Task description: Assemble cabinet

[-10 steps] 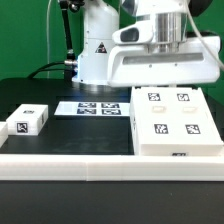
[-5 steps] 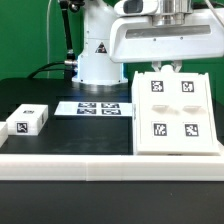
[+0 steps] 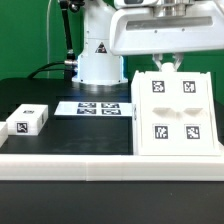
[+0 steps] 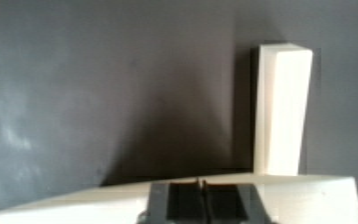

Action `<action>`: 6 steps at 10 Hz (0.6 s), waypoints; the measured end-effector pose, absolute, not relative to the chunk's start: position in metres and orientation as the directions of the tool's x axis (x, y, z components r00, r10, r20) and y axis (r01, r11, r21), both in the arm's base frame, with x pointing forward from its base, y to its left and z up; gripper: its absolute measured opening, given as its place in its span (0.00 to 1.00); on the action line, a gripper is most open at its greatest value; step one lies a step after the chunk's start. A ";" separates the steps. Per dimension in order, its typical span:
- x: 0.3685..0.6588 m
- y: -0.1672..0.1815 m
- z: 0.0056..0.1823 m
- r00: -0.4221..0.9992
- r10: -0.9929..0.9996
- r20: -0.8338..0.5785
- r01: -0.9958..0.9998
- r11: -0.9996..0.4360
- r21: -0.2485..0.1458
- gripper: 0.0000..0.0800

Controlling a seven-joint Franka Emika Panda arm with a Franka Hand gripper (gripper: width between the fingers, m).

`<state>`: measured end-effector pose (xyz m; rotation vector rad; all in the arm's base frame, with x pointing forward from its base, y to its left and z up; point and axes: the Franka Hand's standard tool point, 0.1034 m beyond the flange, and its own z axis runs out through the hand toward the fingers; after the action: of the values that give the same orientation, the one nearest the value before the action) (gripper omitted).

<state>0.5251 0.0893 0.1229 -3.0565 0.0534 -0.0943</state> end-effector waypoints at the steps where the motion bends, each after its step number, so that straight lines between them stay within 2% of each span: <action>1: 0.531 0.091 0.129 0.999 -0.034 0.041 -0.031 -0.996 -0.086 0.00; 2: 0.539 0.094 0.133 0.999 -0.033 0.044 -0.029 -0.996 -0.088 0.00; 6: 0.538 0.093 0.131 0.999 -0.030 0.042 -0.027 -0.996 -0.088 0.00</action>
Offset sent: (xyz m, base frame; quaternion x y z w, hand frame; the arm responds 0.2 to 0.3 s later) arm 0.0000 0.0000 0.0000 0.0000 0.0000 0.0000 1.0000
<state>0.5375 0.0928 0.1312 -3.0534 0.0435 -0.0656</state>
